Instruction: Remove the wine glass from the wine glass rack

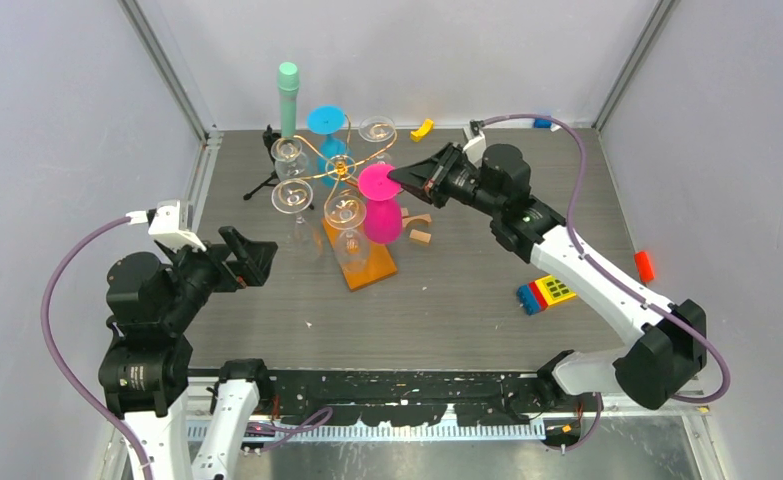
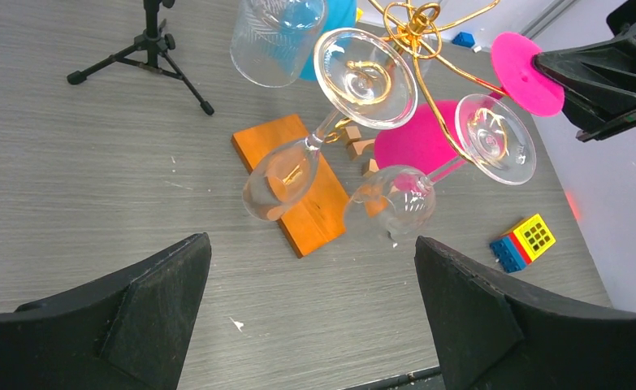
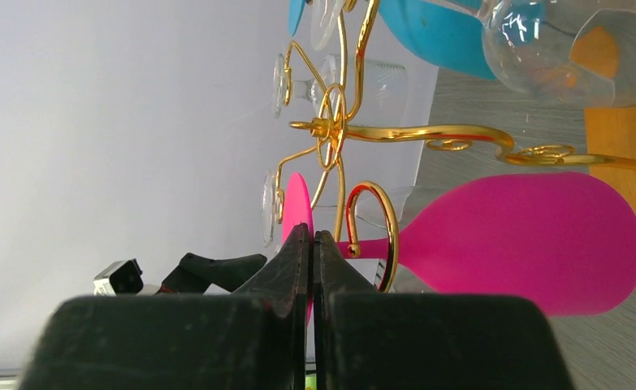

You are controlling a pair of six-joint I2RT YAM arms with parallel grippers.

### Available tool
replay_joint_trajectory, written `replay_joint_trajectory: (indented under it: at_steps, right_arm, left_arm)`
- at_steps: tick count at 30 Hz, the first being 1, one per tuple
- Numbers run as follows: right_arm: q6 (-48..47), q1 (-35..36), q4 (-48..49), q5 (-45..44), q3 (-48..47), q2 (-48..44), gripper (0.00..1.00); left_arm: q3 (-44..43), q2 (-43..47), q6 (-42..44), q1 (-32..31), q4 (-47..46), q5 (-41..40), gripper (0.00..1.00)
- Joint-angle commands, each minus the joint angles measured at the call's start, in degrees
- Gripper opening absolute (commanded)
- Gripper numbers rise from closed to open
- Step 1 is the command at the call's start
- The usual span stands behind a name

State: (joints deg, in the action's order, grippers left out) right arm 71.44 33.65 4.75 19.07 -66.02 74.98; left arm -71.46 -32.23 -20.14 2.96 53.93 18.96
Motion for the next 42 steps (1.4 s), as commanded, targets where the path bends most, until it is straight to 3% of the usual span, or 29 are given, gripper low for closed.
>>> replay_joint_trajectory:
  at_steps: [1,14,22,30,36,39,42]
  right_arm:
    - [-4.78,0.95,2.54,-2.85,-4.62,1.38,0.00]
    - [-10.28,1.15,1.27,-18.14,-7.09,2.77,0.00]
    - [-9.40,1.02,1.35,-27.58,-2.62,-2.21,0.01]
    - [-9.16,0.98,-3.81,-28.41,-0.25,-9.75,0.00]
    - [-9.15,0.98,-9.59,-28.02,2.62,-18.40,0.00]
    - [-9.63,0.98,-11.90,-26.08,3.69,-23.63,0.00]
    - [-11.05,0.98,-15.66,-23.85,3.52,-27.46,0.00]
  left_arm:
    - [-1.63,0.17,1.26,-0.46,-0.65,-0.51,1.00]
    - [-3.27,-2.15,-2.09,-0.59,-2.62,5.39,1.00]
    - [-7.48,-5.93,-5.27,-0.58,-5.67,16.89,1.00]
    - [-6.71,-9.96,-20.60,-0.56,-20.73,27.33,0.96]
    - [-6.68,-13.09,-32.80,-0.59,-31.45,28.87,0.91]
    - [-4.11,-14.20,-41.76,-1.01,-41.15,30.37,0.91]
    - [-2.43,-16.35,-47.66,-4.62,-48.02,29.63,0.91]
